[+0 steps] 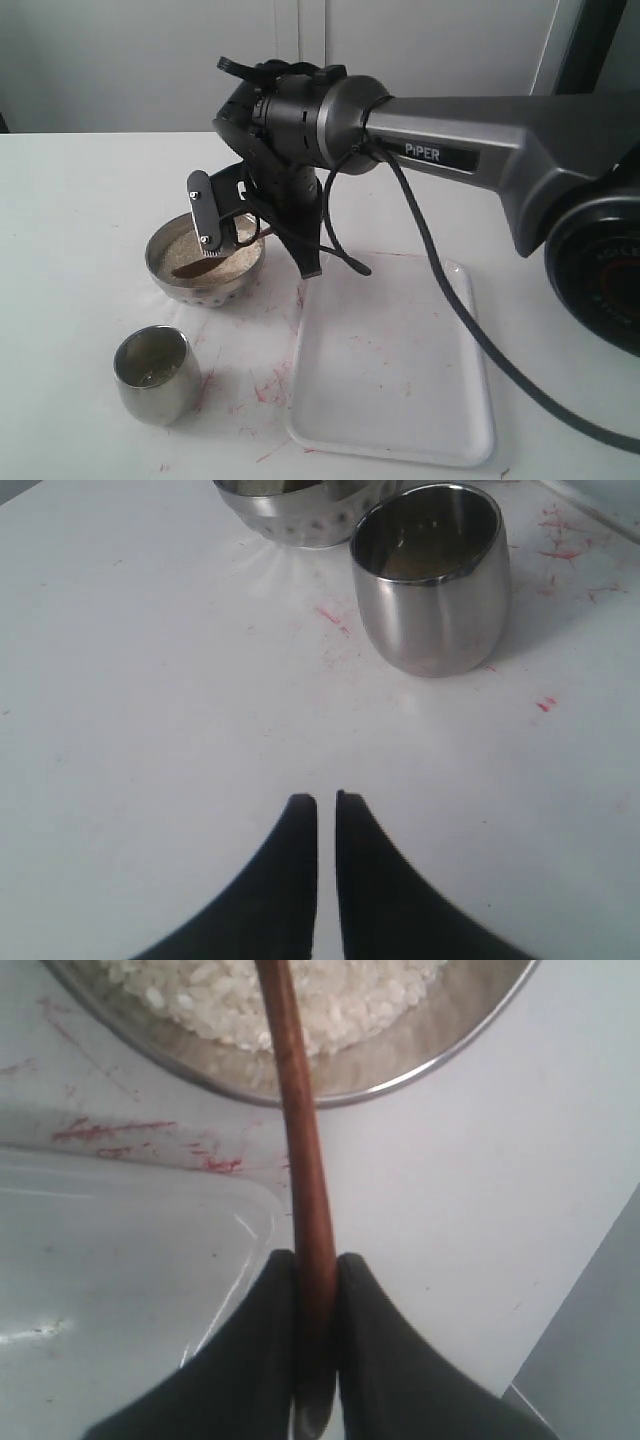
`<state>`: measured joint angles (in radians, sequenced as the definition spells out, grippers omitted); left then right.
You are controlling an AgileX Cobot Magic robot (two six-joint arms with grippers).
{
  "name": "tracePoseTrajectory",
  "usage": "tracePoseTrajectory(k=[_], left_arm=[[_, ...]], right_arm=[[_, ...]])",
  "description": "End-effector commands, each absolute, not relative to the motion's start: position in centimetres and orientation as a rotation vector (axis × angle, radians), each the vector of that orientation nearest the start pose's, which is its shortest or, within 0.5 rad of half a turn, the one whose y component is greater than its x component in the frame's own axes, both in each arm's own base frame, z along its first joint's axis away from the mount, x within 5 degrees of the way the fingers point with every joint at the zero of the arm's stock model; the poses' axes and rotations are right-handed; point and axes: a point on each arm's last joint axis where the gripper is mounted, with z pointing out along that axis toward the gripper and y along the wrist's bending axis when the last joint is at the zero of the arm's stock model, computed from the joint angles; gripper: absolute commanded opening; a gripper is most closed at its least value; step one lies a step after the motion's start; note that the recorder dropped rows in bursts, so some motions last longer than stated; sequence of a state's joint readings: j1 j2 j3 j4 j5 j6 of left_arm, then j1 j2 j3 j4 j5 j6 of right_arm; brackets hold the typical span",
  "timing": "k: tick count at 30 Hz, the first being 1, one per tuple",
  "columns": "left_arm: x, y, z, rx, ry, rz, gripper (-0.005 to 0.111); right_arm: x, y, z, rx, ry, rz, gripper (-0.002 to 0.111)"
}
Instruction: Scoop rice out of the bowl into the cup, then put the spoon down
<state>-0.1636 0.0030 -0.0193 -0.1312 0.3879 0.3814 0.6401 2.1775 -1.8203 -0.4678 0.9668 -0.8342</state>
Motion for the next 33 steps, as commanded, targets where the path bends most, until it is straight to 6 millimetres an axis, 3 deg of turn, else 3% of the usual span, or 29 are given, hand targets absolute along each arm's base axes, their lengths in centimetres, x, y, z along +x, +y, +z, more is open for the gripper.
tracePoseTrajectory(k=[1,13,20,33], left_arm=[[5.0,-1.4,18.1,0.431,1.830,0.005,0.014],[5.0,-1.4,18.1,0.431,1.830,0.005,0.014],[5.0,-1.4,18.1,0.431,1.830,0.005,0.014],[5.0,-1.4,18.1,0.431,1.830,0.005,0.014]], right_arm=[[39.8,25.0,20.6,-2.098,1.864,-0.697,0.000],[40.3,24.8,21.0,-2.117,1.795,-0.816,0.000],[40.0,25.8,21.2,-2.134,1.699,-0.866,0.000],[40.1,25.8,21.4,-2.068,1.738,-0.889,0.000]])
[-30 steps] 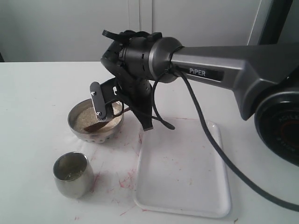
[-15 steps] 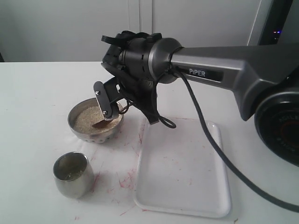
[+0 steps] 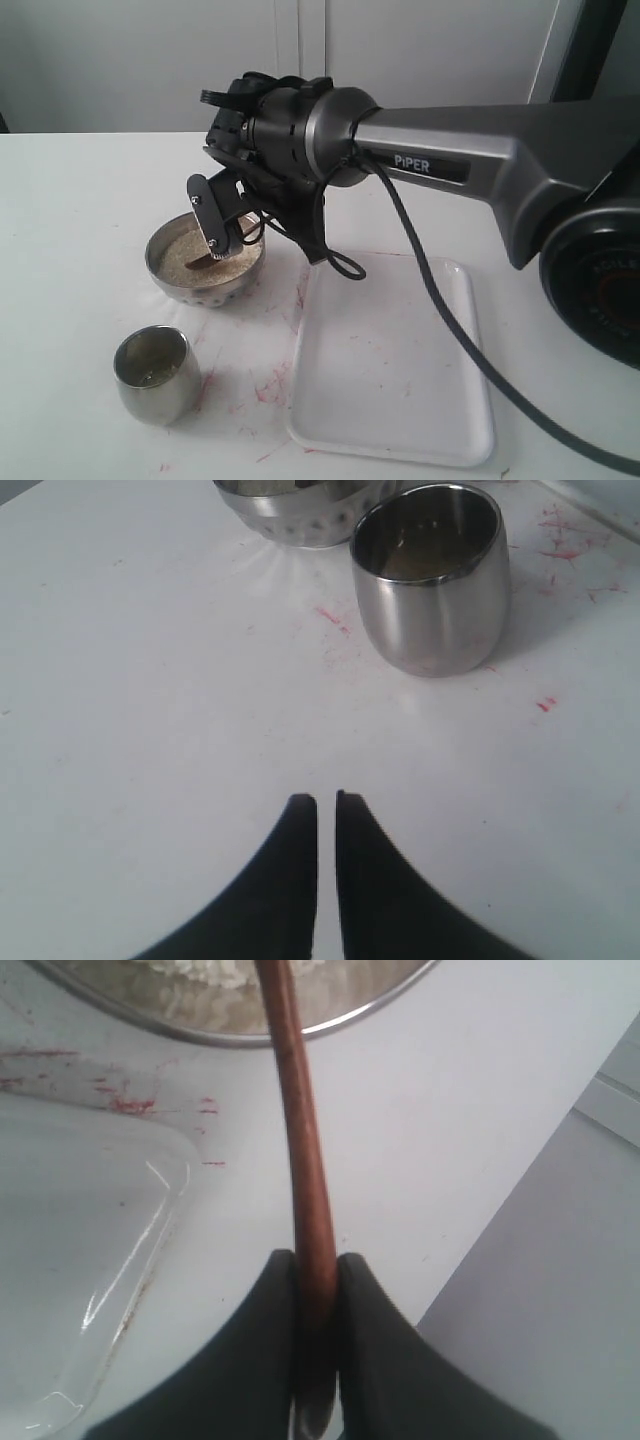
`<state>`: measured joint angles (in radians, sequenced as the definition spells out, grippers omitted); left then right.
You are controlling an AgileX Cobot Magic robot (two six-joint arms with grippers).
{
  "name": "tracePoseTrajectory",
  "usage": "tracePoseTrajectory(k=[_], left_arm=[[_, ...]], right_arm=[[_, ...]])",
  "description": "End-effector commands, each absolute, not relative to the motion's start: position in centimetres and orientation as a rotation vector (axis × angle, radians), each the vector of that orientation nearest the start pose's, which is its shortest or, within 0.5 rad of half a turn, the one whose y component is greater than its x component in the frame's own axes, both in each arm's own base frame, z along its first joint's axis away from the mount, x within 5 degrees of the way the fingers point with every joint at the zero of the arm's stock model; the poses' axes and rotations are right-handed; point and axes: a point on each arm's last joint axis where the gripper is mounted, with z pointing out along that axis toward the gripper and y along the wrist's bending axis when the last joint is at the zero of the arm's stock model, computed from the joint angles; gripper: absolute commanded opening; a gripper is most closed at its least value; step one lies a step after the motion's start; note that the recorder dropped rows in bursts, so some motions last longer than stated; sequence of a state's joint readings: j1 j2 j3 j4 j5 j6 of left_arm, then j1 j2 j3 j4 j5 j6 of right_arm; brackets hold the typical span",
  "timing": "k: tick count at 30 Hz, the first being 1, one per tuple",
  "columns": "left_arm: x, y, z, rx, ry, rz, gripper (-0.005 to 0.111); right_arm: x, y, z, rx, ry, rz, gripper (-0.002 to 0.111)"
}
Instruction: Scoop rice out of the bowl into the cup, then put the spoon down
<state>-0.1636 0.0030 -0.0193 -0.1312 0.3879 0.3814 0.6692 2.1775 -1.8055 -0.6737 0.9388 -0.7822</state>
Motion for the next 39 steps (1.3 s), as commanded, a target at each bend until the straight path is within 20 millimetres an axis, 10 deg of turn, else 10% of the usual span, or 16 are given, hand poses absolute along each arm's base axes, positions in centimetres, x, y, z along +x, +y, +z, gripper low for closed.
tracePoseTrajectory(k=[1,33,39], left_arm=[[5.0,-1.4,18.1,0.431,1.830,0.005,0.014],[5.0,-1.4,18.1,0.431,1.830,0.005,0.014],[5.0,-1.4,18.1,0.431,1.830,0.005,0.014]], right_arm=[[40.1,25.8,21.4,-2.068,1.738,-0.889,0.000],[38.7,26.8,19.0,-2.050,1.523,-1.192,0.000],[38.6,25.7,17.9,-1.828,1.550,-1.321,0.000]])
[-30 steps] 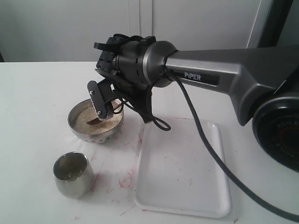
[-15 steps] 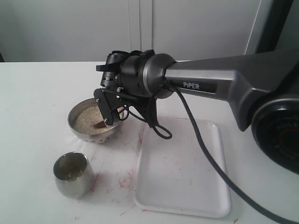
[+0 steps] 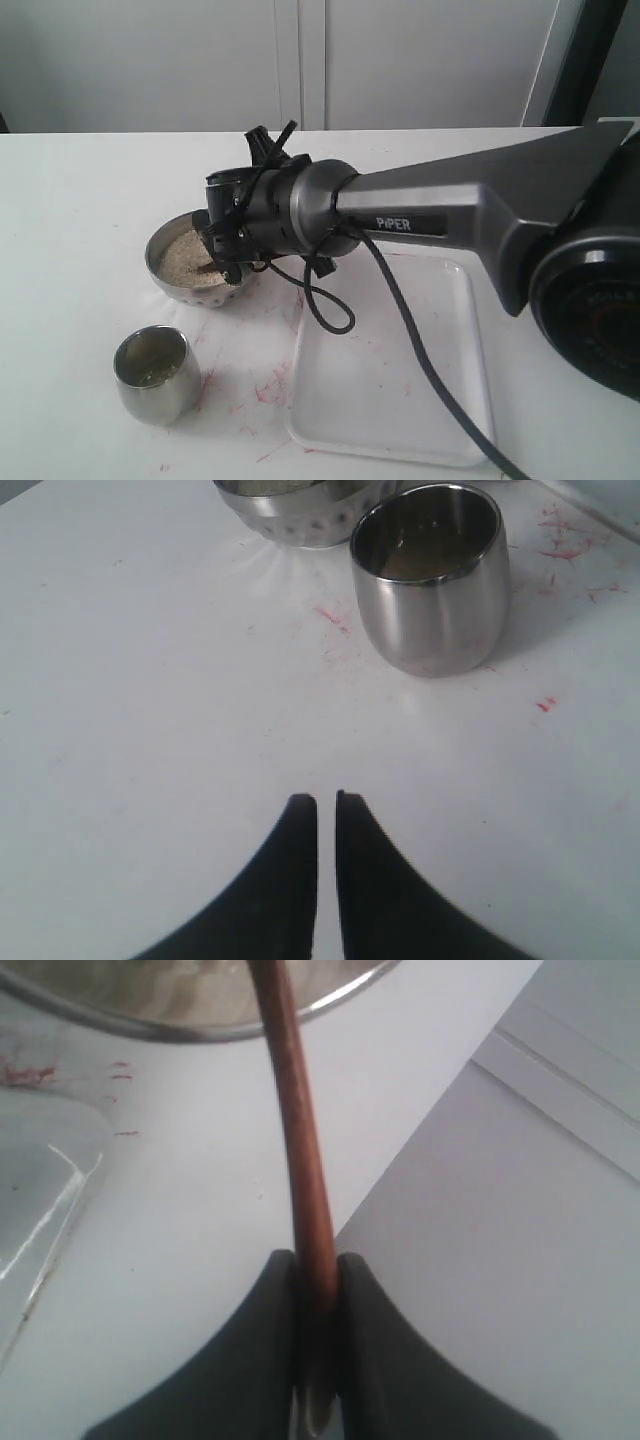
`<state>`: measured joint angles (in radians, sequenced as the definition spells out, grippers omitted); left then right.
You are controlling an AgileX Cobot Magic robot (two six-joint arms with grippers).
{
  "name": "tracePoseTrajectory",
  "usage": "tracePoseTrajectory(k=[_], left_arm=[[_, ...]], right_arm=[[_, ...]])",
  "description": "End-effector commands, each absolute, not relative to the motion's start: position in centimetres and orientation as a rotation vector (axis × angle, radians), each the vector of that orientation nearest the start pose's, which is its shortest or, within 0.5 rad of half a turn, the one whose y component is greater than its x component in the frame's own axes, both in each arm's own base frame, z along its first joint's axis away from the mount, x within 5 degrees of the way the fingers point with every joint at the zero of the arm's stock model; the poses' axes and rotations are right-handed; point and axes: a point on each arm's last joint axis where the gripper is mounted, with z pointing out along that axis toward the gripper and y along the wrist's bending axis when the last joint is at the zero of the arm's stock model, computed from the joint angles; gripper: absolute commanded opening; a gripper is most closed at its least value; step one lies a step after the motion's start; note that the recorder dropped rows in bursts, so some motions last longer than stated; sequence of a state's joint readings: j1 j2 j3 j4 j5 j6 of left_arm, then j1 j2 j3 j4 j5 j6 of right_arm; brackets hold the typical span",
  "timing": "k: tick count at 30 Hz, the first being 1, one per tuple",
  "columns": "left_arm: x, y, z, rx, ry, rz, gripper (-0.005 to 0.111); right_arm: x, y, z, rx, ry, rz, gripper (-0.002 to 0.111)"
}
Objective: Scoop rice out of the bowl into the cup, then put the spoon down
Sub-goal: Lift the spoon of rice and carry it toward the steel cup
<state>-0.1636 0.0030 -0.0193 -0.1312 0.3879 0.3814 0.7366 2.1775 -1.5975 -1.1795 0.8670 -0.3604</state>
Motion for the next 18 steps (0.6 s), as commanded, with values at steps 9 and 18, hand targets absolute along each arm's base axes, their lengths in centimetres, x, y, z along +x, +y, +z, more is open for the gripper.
tracePoseTrajectory(k=[9,18], left_arm=[[5.0,-1.4,18.1,0.431,1.830,0.005,0.014],[5.0,-1.4,18.1,0.431,1.830,0.005,0.014]], right_arm=[[36.9,25.9,15.5,-1.794,1.486,-1.312,0.000],[35.8,27.7,15.9,-1.768,1.374,-1.324,0.000]])
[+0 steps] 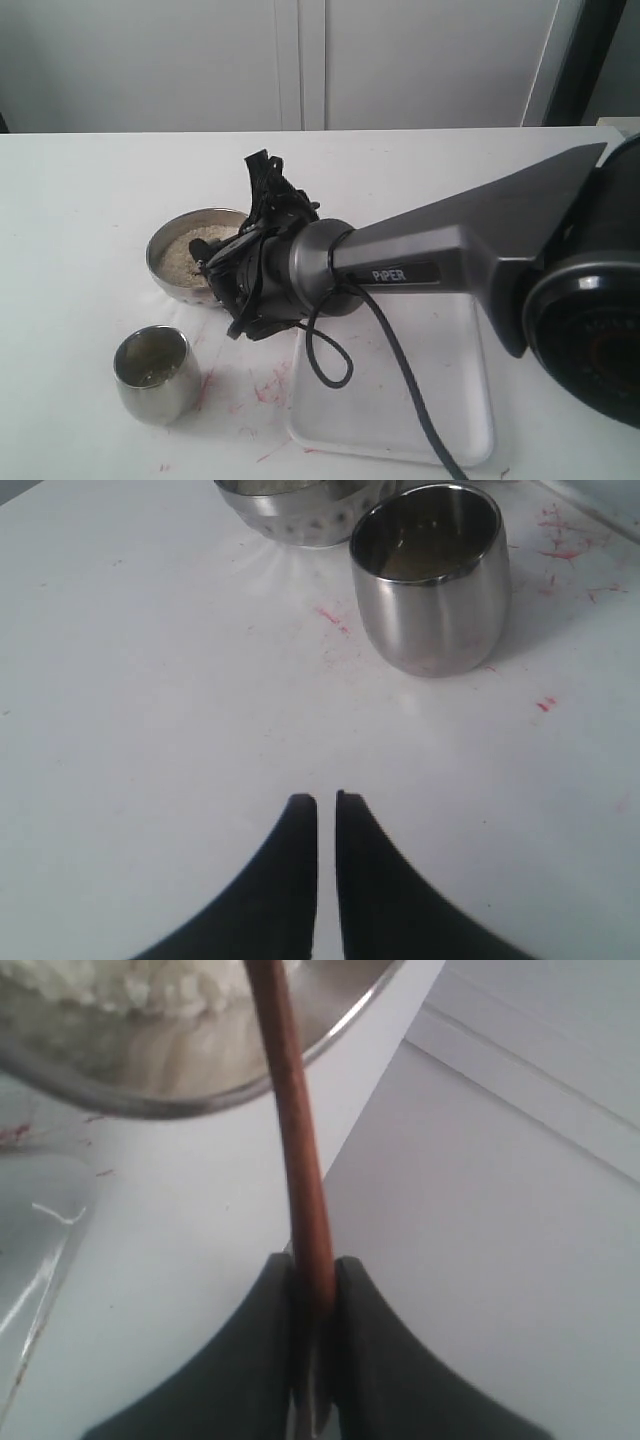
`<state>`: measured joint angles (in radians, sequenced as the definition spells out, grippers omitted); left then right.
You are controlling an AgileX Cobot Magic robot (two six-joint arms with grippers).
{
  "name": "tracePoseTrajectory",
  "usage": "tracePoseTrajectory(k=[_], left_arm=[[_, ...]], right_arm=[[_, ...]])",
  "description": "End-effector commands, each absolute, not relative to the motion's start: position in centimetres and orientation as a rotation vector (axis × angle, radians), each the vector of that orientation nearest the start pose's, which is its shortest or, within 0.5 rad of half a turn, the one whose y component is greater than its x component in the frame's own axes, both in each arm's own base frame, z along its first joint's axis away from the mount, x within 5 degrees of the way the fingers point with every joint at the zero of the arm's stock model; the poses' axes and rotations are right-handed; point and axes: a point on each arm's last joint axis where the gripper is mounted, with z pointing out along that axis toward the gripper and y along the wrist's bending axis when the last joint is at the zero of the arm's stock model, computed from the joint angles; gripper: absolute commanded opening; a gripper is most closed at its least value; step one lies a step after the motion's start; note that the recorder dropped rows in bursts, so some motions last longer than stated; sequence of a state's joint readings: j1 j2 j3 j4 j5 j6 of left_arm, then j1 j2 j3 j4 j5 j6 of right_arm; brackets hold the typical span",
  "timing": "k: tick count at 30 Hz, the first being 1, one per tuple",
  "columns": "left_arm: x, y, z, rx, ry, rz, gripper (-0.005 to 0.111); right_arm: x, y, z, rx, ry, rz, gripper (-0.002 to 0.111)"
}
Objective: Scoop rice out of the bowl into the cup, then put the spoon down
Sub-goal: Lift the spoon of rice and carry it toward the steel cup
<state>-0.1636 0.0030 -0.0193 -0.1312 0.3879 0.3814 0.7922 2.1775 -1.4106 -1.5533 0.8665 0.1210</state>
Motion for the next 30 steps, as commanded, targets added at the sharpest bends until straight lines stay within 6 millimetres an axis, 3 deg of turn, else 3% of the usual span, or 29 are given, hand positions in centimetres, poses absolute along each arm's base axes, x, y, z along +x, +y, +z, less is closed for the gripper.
tracePoseTrajectory(k=[1,13,22,30], left_arm=[[5.0,-1.4,18.1,0.431,1.830,0.005,0.014],[5.0,-1.4,18.1,0.431,1.830,0.005,0.014],[5.0,-1.4,18.1,0.431,1.830,0.005,0.014],[5.0,-1.4,18.1,0.431,1.830,0.005,0.014]], right_arm=[[35.8,27.8,16.0,-1.765,1.371,-1.335,0.000],[35.8,26.9,16.7,-1.699,1.389,-1.489,0.000],[36.0,27.2,17.2,-1.776,1.239,-1.584,0.000],[36.0,26.9,17.5,-1.760,1.230,-1.637,0.000]])
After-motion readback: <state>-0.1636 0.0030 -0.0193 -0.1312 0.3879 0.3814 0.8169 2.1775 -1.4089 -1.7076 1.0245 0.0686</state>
